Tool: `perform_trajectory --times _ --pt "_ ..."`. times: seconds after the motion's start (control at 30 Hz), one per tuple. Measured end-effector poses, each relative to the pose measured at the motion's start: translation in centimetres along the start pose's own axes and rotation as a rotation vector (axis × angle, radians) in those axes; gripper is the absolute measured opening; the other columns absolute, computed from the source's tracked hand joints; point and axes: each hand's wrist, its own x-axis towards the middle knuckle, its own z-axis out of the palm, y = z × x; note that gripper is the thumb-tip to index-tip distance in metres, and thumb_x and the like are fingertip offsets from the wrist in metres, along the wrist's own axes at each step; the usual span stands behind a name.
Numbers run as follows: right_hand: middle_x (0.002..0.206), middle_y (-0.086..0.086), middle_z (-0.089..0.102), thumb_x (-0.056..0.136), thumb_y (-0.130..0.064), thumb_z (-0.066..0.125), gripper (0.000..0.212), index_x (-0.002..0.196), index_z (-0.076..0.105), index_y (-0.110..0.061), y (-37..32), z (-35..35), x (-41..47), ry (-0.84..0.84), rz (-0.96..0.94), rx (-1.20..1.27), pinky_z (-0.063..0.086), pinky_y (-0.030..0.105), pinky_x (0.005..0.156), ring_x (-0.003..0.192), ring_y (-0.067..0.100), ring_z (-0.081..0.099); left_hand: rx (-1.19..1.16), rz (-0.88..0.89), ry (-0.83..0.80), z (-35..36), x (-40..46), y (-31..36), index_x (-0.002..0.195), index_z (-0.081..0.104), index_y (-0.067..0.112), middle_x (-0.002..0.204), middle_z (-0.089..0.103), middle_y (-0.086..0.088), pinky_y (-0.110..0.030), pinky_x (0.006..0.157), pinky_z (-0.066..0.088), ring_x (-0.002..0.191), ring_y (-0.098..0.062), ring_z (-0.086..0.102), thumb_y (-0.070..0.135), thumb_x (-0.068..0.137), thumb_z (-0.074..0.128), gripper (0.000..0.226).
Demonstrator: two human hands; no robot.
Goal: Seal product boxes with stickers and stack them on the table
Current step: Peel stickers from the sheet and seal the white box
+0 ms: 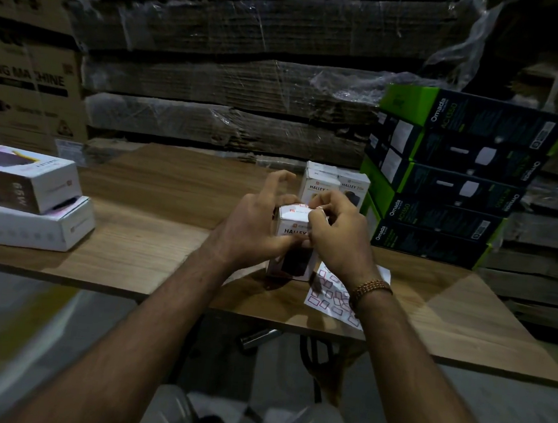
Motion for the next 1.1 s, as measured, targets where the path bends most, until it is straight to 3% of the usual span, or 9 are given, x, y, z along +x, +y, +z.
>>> perform_trajectory --times 0.1,0.23,0.37,0.53,0.73,0.87,0.97,1.1 --pt "0.103 0.002 0.07 0.103 -0.016 0.052 0.015 0.108 0.065 -0.022 0.1 0.3 -0.1 -0.017 0.013 0.037 0.057 0.02 0.057 0.083 0.012 0.073 0.001 -0.01 -0.001 0.0 0.0 0.2 0.16 0.028 0.018 0.123 0.072 0.013 -0.012 0.079 0.058 0.092 0.012 0.069 0.026 0.078 0.095 0.106" --pt "0.118 0.008 0.069 0.105 -0.015 0.05 0.019 0.115 0.065 -0.022 0.4 0.1 0.0 -0.087 0.036 0.13 0.06 0.024 0.063 0.094 0.016 0.075 0.01 -0.003 0.003 0.0 0.0 0.1 0.16 0.027 0.017 0.127 0.074 0.005 -0.018 0.082 0.061 0.098 0.0 0.073 0.025 0.079 0.094 0.106" --pt "0.116 0.005 0.068 0.106 -0.019 0.05 0.022 0.126 0.058 -0.024 0.9 0.3 -0.2 -0.026 0.001 0.051 0.062 0.025 0.062 0.092 0.014 0.075 0.02 0.011 -0.002 0.0 0.1 0.0 0.161 0.025 0.017 0.13 0.074 0.007 -0.021 0.086 0.062 0.105 -0.001 0.073 0.026 0.079 0.094 0.108" --pt "0.112 -0.001 0.067 0.099 -0.029 0.047 0.03 0.12 0.068 -0.026 0.8 0.6 -0.4 0.024 -0.146 -0.121 0.066 0.044 0.071 0.099 0.015 0.07 0.024 0.019 -0.005 0.0 0.0 0.1 0.16 0.026 0.017 0.126 0.075 0.003 -0.023 0.083 0.062 0.1 -0.004 0.074 0.024 0.081 0.092 0.103" --pt "0.121 -0.003 0.063 0.096 -0.037 0.046 0.039 0.124 0.069 -0.023 0.5 0.5 -0.3 0.015 -0.132 -0.122 0.066 0.045 0.076 0.109 0.017 0.067 0.009 0.011 -0.01 0.0 0.1 -0.1 0.161 0.025 0.018 0.128 0.075 0.003 -0.024 0.085 0.062 0.099 -0.002 0.074 0.02 0.08 0.093 0.106" --pt "0.115 -0.002 0.066 0.104 -0.029 0.048 0.028 0.129 0.06 -0.024 1.0 0.5 -0.5 0.024 -0.101 -0.128 0.066 0.04 0.071 0.098 0.014 0.071 -0.022 -0.03 -0.041 0.0 0.4 -0.2 0.161 0.023 0.022 0.127 0.072 0.005 -0.02 0.085 0.061 0.102 -0.002 0.073 0.022 0.079 0.093 0.108" --pt "0.11 0.0 0.068 0.106 -0.023 0.048 0.027 0.133 0.052 -0.024 1.0 0.4 -0.5 0.023 -0.078 -0.128 0.064 0.036 0.068 0.088 0.014 0.072 -0.053 -0.097 -0.08 -0.5 0.8 0.0 0.154 0.04 0.022 0.119 0.063 0.013 -0.009 0.078 0.055 0.099 0.004 0.065 0.024 0.08 0.093 0.091" --pt "0.115 0.005 0.068 0.11 -0.025 0.044 0.027 0.137 0.047 -0.024 1.3 0.5 -0.9 0.003 -0.053 -0.099 0.065 0.036 0.073 0.093 0.012 0.072 -0.059 -0.143 -0.162 -1.0 1.6 -0.2 0.134 0.066 0.021 0.119 0.069 0.006 -0.023 0.078 0.059 0.103 -0.007 0.068 0.032 0.078 0.094 0.064"
